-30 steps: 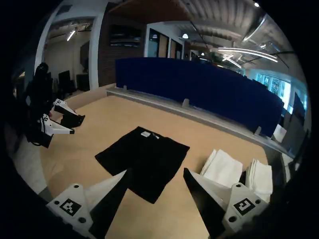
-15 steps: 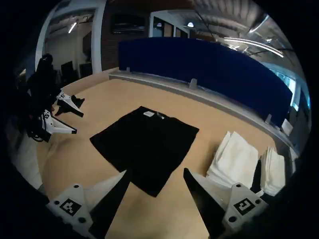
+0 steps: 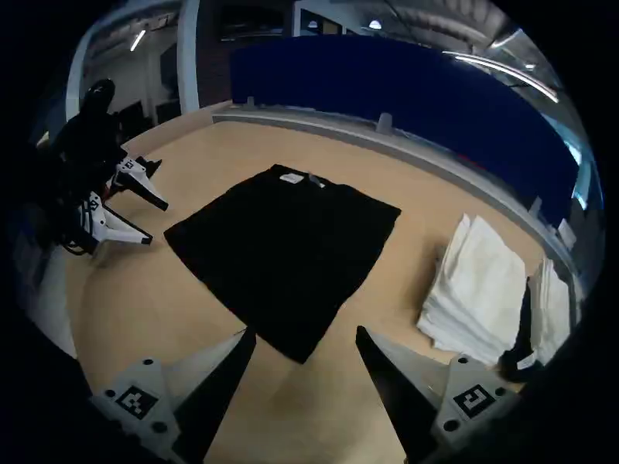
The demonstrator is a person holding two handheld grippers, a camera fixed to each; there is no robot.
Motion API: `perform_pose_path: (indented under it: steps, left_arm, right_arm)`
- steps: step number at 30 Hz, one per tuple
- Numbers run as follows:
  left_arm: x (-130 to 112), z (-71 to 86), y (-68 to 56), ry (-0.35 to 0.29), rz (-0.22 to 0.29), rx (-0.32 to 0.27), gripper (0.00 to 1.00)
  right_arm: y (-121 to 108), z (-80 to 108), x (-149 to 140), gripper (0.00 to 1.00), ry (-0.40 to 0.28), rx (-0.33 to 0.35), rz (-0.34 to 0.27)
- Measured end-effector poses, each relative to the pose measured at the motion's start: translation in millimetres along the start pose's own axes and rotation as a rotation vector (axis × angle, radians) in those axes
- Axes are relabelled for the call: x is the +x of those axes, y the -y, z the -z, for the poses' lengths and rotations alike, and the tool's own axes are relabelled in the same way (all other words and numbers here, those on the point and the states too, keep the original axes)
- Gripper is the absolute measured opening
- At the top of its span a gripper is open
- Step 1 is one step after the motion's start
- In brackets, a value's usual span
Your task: Fold towel
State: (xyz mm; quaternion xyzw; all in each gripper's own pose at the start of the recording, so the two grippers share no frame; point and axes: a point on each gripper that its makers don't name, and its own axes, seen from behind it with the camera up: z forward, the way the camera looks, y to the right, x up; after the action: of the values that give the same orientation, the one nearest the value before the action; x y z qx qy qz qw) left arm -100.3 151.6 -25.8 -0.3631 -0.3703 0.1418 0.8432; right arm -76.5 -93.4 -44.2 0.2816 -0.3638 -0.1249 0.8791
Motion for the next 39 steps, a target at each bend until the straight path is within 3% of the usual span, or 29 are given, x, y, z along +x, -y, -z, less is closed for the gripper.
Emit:
perform_pose_path:
  steps: [8, 17, 24, 30, 37, 39]
  left_arm:
    - [-12.0, -15.2, -2.8, 0.053, 0.0, -0.021, 0.95]
    - [-17.9, -21.2, -6.0, 0.083, 0.013, -0.035, 0.94]
    - [-18.9, -22.8, -4.7, 0.084, -0.002, -0.021, 0.91]
    - [-20.2, -23.7, -2.0, 0.088, -0.007, -0.002, 0.81]
    - [-22.0, -23.2, 2.1, 0.099, -0.013, 0.029, 0.69]
    - [-22.3, -23.2, 2.2, 0.101, -0.014, 0.032, 0.68]
  right_arm:
    - [3.2, -11.5, -14.9, 1.0, 0.032, 0.016, 0.007]
    - [1.9, -20.6, -25.3, 0.99, 0.053, 0.029, -0.015]
    - [3.2, -26.1, -33.6, 0.87, 0.064, 0.04, -0.022]
    - [5.8, -30.4, -39.9, 0.71, 0.073, 0.048, -0.036]
    - [7.1, -33.0, -44.1, 0.71, 0.078, 0.043, -0.021]
    - [7.1, -34.1, -43.9, 0.66, 0.078, 0.042, -0.02]
